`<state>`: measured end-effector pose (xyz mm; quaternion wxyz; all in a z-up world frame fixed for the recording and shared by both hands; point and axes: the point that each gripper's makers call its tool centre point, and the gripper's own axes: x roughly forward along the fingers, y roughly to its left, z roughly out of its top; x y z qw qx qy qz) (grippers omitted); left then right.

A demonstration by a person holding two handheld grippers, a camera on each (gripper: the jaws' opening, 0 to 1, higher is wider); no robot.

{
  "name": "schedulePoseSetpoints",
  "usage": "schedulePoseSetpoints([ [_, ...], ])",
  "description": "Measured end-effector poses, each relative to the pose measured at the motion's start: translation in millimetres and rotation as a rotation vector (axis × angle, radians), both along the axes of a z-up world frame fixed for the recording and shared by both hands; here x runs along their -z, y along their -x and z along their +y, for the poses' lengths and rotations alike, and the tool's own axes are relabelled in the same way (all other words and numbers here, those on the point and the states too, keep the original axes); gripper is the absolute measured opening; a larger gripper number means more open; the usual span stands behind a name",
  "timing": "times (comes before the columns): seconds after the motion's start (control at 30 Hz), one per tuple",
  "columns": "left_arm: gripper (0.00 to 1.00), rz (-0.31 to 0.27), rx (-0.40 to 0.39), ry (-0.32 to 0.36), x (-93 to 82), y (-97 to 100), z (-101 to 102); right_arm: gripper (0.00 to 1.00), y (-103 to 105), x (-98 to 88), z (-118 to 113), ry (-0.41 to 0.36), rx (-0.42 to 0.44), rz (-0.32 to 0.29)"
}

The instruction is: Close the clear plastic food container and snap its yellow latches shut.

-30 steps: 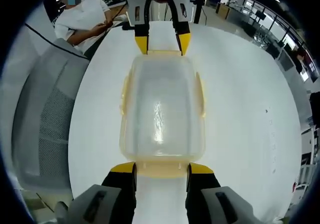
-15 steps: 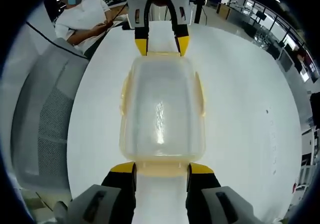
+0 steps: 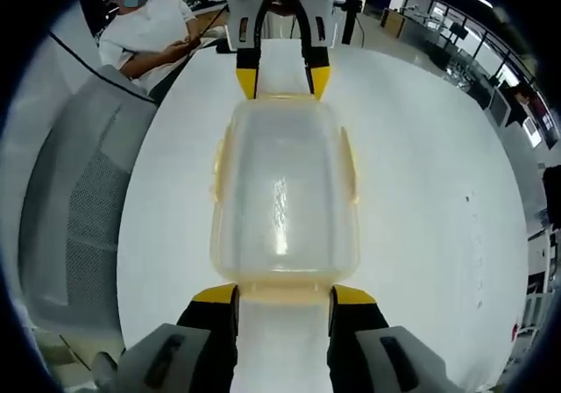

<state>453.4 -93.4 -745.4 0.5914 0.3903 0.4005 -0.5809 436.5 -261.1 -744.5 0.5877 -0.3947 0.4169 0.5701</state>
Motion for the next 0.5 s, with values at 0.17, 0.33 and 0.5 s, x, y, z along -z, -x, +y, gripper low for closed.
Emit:
schedulePoseSetpoints([
  [0.17,0.42,0.004,-0.080,0.050,-10.6,-3.6,2,0.45,6,-9.8,2,-0.022,0.041,0.040],
  [0.33,0.41,0.004,-0.106,0.050,-14.5,-1.3,4,0.41,2,-9.8,-2,-0.008,0.095,0.036],
  [0.5,0.40,0.003,-0.150,0.046,-16.6,-1.1,5,0.41,5,-11.6,-2,-0.027,0.158,0.053],
])
